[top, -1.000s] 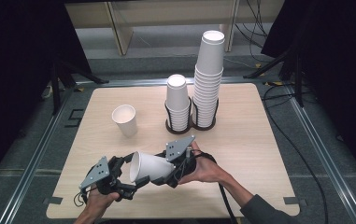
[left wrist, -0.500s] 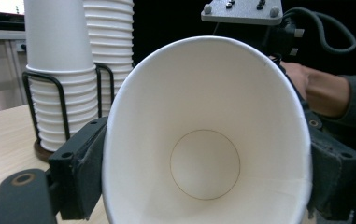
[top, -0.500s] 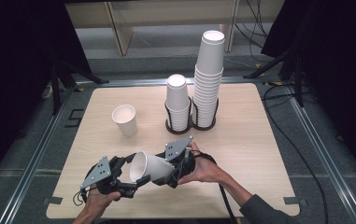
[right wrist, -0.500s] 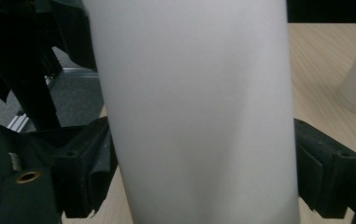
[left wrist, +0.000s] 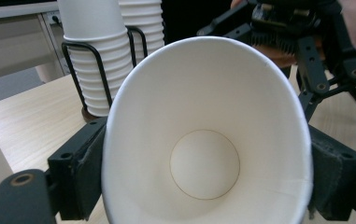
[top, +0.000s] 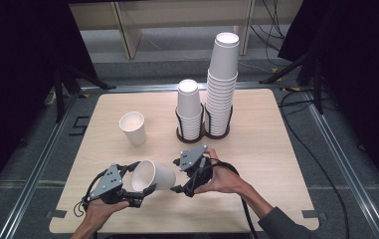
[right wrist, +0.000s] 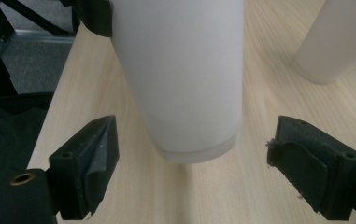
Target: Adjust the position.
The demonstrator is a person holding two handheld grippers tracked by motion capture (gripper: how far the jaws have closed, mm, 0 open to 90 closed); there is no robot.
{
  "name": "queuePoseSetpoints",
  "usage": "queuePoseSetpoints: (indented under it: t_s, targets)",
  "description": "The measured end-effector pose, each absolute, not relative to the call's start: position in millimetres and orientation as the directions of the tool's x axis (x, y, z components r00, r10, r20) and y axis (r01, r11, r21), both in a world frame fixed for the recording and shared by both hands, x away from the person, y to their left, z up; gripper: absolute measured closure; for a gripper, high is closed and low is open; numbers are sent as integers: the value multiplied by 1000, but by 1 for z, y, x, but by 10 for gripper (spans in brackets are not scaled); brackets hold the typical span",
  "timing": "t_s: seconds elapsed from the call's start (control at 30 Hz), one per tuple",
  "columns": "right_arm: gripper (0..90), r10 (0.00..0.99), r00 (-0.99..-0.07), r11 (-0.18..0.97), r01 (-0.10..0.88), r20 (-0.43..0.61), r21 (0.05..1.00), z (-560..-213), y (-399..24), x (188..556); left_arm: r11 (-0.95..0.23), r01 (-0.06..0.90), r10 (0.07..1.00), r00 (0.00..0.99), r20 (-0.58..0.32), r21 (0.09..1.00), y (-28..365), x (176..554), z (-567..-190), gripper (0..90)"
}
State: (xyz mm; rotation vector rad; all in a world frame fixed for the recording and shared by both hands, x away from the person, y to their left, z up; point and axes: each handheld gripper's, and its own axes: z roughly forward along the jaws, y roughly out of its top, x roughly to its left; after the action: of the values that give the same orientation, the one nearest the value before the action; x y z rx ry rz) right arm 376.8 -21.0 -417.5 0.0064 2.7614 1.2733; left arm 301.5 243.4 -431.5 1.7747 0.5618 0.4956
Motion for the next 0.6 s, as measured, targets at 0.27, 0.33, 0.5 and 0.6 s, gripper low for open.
queuePoseSetpoints:
  t_s: [0.27,0.33,0.5,0.6]
  targets:
    - [157,0,-991,687,-98,-134,720,-422,-5,369,-291,134,580,812,63,947,237,297,-427,143]
    - [158,-10,-991,688,-105,-135,718,-423,-1,368,-288,136,572,818,56,948,235,297,-427,142]
    - [160,-37,-992,685,-115,-124,719,-425,7,365,-309,139,562,825,62,941,234,295,-425,142]
    - [164,-55,-990,685,-133,-130,716,-426,10,365,-321,132,553,830,72,938,232,294,-425,141]
